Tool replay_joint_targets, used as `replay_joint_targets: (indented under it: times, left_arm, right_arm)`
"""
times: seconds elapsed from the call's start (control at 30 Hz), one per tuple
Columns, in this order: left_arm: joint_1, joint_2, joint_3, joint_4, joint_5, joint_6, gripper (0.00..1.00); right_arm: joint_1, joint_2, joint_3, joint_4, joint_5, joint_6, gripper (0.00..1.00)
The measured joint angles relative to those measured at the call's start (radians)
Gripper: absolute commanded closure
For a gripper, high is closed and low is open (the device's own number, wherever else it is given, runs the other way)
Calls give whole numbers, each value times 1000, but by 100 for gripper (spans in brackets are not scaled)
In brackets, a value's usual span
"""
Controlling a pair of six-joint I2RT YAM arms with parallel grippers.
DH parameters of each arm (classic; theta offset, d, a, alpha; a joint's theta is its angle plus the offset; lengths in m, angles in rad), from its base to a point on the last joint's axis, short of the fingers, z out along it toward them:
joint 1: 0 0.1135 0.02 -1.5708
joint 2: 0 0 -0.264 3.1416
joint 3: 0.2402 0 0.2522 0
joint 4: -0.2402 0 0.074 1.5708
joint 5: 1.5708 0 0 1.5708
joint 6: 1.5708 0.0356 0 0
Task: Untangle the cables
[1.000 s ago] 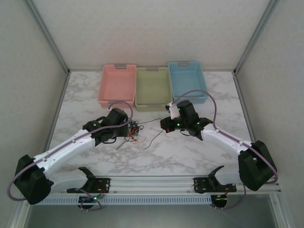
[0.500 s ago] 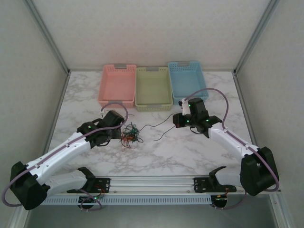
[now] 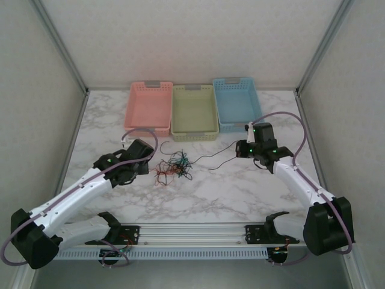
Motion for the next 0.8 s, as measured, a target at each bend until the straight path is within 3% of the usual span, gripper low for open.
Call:
replay_joint_targets:
  times: [0.43, 0.8]
  left_arm:
    - [33, -120, 153, -161, -135, 3, 100]
    - [48, -126, 158, -174, -110, 47, 100]
  right_arm:
    - [-75, 18, 29, -130, 177, 25, 100]
    - [-76, -79, 17, -117, 94, 29, 100]
